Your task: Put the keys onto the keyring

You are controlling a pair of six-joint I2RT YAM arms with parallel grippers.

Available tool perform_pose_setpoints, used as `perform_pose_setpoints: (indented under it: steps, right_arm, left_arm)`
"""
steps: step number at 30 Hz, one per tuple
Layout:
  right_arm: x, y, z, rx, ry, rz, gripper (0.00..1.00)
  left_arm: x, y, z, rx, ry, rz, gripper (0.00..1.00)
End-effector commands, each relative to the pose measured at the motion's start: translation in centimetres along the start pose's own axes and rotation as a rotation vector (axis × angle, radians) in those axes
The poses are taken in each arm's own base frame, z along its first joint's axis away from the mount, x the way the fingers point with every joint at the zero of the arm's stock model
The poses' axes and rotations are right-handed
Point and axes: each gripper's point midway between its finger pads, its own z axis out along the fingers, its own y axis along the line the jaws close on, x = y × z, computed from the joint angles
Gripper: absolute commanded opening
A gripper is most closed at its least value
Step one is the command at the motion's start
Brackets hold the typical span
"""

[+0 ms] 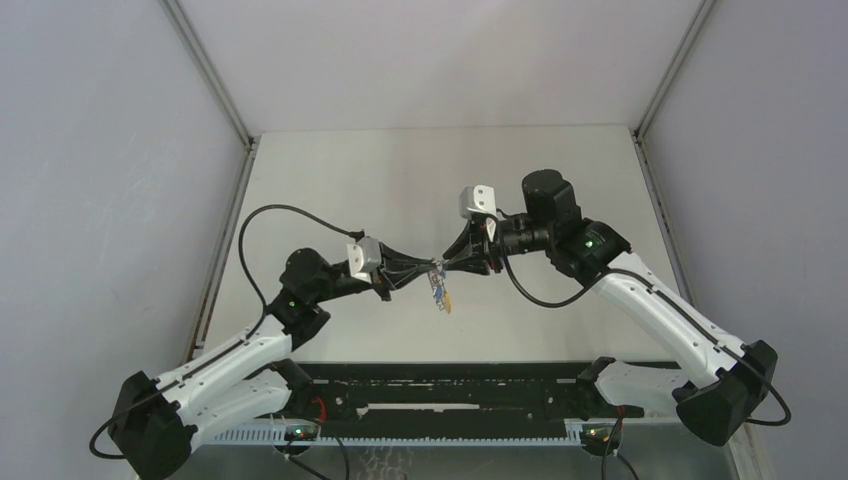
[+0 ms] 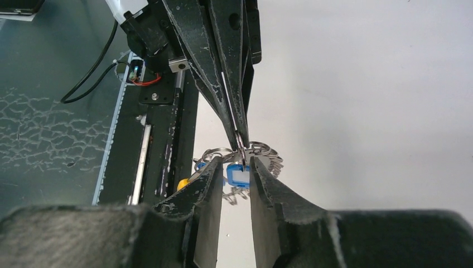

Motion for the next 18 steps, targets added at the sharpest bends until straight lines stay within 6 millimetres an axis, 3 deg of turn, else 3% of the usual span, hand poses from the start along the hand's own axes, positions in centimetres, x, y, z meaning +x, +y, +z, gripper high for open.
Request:
perform_pose_setpoints:
  steps: [1, 8, 12, 18]
  right_arm:
    - [-0.9, -0.2, 0.3, -0.017, -0.038, -0.017, 0.23]
    - [-0.8, -0.3, 0.3, -0.017, -0.035, -0.017, 0.16]
    - [-0.7, -0.3, 0.2, -0.013, -0.033, -0.018, 0.01]
    - [-0.4, -0.6, -0.2, -0.001, -0.022, -0.004, 0.0]
  left_arm:
    - [-1.9, -0.4, -0.1, 0.013, -0.07, 0.041, 0.0]
    - [-2.2, -0.6, -0.2, 0.022, -0.075, 0.048, 0.0]
    - [-2.6, -0.7, -0.3, 0.025, -0.087, 0.056, 0.0]
    - [-3.7, -1.1, -0.5, 0.033, -0.138, 0.074, 0.0]
